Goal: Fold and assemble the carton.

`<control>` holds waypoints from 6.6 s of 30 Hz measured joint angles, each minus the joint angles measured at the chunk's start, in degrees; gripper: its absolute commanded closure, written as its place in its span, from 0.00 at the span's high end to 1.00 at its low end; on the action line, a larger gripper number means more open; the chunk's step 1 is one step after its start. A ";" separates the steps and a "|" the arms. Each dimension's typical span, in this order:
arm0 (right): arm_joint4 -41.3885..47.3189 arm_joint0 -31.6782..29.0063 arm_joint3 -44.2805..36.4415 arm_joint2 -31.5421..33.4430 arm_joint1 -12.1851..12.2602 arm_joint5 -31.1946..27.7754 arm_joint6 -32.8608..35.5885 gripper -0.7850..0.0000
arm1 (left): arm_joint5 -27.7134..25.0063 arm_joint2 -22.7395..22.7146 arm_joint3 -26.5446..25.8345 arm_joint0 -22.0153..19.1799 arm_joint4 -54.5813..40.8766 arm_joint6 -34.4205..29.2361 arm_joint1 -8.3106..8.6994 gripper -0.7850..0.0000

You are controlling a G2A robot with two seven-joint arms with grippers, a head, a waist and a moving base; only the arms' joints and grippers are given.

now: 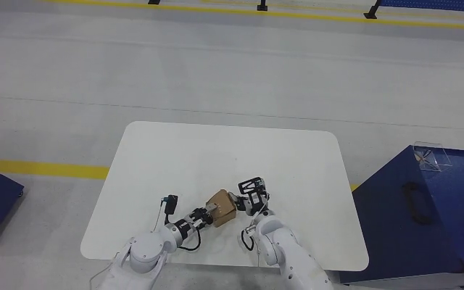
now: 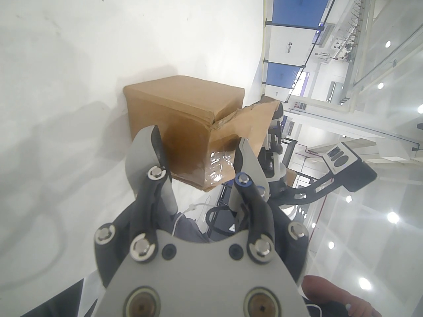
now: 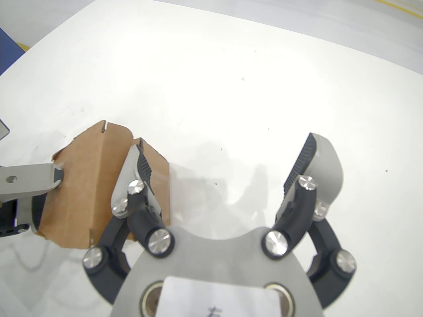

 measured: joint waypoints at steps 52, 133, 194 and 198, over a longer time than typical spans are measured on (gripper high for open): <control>1.28 1.50 1.95 0.27 -1.13 -1.08 3.20 1.00 | 0.21 1.28 0.69 -0.58 -0.17 2.72 0.46 1.00; 9.67 2.81 2.93 10.76 -0.98 0.89 4.61 1.00 | -27.11 1.97 -6.50 3.70 35.08 9.97 2.24 0.00; 7.35 3.79 5.72 5.88 -1.56 -0.60 5.96 1.00 | -20.62 9.00 -3.92 3.65 70.83 29.60 2.82 0.00; 7.35 3.79 5.72 5.88 -1.56 -0.60 5.96 1.00 | -19.75 9.35 -3.80 3.09 70.55 31.01 2.51 0.00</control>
